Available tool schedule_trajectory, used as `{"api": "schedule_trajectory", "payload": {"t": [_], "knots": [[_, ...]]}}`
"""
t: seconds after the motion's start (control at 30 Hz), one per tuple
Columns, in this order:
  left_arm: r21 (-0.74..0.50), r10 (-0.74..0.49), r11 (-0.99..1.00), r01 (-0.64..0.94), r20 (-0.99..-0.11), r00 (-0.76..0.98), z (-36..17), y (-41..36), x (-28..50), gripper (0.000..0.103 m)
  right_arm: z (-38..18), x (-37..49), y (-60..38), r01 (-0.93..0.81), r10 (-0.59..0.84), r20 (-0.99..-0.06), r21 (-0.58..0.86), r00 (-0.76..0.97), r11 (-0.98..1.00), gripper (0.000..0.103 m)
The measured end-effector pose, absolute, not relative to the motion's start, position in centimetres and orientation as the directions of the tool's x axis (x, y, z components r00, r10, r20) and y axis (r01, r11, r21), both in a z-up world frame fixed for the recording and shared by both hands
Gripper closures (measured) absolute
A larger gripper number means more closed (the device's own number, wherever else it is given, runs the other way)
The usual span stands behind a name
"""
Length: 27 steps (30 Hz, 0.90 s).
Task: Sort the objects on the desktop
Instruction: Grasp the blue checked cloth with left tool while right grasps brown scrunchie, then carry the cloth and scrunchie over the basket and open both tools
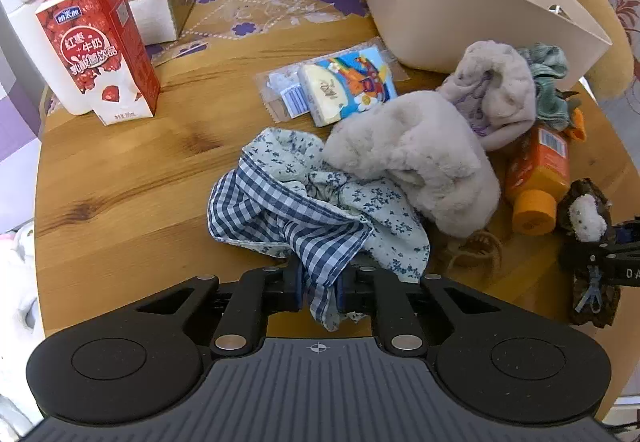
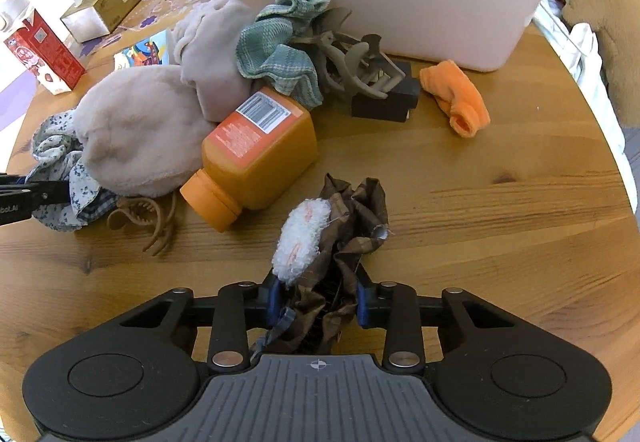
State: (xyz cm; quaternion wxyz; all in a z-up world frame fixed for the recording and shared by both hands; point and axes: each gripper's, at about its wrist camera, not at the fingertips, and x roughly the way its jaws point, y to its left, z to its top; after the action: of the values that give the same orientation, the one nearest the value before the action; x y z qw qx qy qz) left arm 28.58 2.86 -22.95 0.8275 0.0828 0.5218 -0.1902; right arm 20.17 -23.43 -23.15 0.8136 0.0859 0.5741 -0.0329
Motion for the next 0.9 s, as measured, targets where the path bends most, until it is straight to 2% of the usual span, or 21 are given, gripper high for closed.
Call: {"api": "schedule_trajectory", "payload": {"t": [0.53, 0.9], "knots": [[-0.081, -0.265, 0.92, 0.384, -0.851, 0.454, -18.5, 3.8, 26.0, 0.092, -20.0, 19.6, -26.9, 0.215, 0.105, -0.908, 0.206, 0.405, 0.955, 0.072], [-0.072, -0.231, 0.955, 0.289, -0.79, 0.568, -13.6, 3.7, 27.0, 0.092, -15.2, 20.4, -29.9, 0.224, 0.116, -0.855, 0.26, 0.506, 0.939, 0.072]]}}
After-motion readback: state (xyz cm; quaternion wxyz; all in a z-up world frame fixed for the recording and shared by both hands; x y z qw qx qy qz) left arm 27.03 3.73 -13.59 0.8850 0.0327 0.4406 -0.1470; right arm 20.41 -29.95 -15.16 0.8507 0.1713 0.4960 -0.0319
